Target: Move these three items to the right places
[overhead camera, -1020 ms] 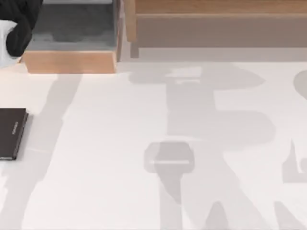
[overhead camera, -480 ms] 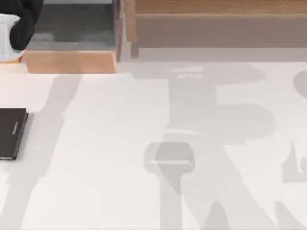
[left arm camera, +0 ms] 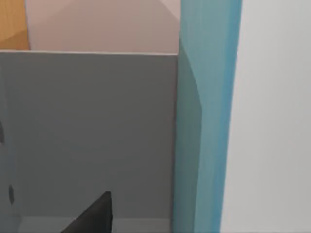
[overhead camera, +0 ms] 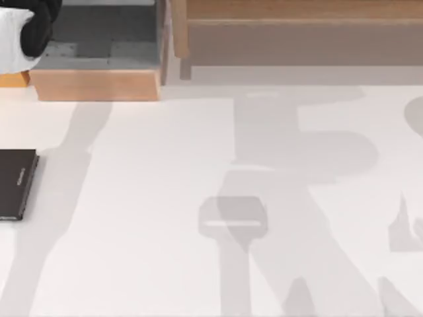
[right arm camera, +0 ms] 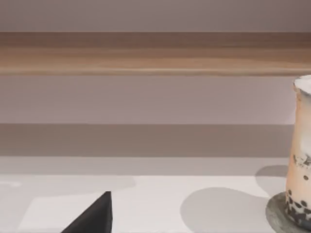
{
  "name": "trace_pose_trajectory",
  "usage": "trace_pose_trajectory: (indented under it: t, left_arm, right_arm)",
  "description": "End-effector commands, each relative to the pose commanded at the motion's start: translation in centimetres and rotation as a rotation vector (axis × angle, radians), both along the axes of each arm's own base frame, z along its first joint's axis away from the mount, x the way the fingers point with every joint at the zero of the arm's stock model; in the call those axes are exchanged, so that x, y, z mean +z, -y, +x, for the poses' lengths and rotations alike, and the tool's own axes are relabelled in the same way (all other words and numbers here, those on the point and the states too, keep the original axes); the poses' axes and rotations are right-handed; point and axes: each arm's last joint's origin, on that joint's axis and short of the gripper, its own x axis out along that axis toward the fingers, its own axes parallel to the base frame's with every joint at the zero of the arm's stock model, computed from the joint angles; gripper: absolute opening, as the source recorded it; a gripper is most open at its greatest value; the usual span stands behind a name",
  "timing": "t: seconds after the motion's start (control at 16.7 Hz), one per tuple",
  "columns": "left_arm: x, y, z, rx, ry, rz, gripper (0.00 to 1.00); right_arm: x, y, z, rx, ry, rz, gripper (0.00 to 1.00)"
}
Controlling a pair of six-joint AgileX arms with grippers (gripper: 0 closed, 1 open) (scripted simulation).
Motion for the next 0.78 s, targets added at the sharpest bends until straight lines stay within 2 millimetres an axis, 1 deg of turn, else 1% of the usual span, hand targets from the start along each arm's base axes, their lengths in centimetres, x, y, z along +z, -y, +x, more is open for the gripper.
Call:
trace_pose_trajectory:
  t: [0.78]
  left_arm:
    - [0.00,0.00,0.00,0.000,0.000,0.000,0.02]
  right_arm:
    - [0.00,0.00,0.00,0.000,0.000,0.000,1.00]
